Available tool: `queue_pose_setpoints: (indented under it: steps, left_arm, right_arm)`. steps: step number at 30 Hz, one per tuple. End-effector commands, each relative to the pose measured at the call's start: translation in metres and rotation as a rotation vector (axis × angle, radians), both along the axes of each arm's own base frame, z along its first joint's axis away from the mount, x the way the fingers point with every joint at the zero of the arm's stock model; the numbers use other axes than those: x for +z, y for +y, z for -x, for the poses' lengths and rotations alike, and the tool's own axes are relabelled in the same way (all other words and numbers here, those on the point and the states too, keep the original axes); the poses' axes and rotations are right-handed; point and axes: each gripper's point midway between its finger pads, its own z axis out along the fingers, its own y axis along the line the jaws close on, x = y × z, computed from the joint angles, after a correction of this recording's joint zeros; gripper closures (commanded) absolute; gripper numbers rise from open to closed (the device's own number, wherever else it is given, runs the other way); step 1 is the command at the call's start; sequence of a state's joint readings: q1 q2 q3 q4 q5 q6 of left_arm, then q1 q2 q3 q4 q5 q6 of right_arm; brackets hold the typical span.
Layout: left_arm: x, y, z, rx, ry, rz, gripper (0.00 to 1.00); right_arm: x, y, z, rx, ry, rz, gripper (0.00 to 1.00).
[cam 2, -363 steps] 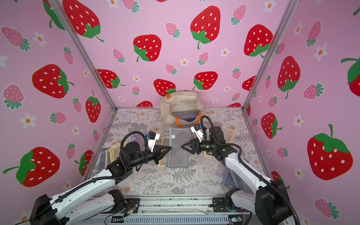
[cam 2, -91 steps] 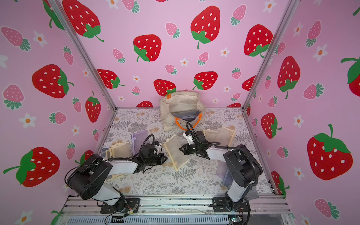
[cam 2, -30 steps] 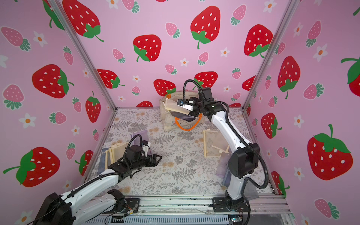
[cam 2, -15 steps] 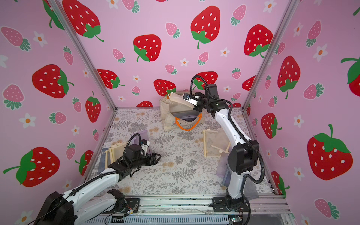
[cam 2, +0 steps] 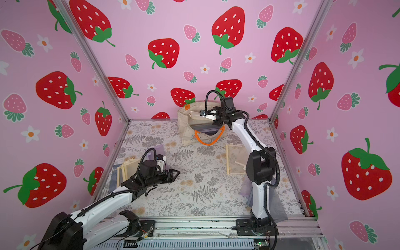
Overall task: Put the pencil pouch into the canvas bag
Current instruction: Place the pencil pouch in the canvas bag.
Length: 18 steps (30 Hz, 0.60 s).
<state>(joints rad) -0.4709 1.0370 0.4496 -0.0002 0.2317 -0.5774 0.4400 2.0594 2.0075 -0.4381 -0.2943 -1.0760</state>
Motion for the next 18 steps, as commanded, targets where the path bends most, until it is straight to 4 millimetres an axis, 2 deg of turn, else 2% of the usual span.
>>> queue_pose_setpoints:
  steps: [1,10,16,18]
  left_arm:
    - [0.006,0.000,-0.006,0.018,-0.015,0.016,0.21]
    - [0.005,0.004,-0.005,0.032,-0.015,0.008,0.22]
    - [0.008,0.005,-0.007,0.039,-0.022,0.007,0.22]
    - [0.010,0.005,-0.007,0.039,-0.025,0.009,0.22]
  right_arm:
    - [0.005,0.012,0.005,0.067,-0.040,0.025,1.00]
    - [-0.010,0.024,0.014,0.208,-0.056,0.061,1.00]
    - [-0.014,0.029,0.005,0.204,-0.062,0.055,1.00]
    - [-0.014,0.030,0.002,0.189,-0.057,0.041,0.93]
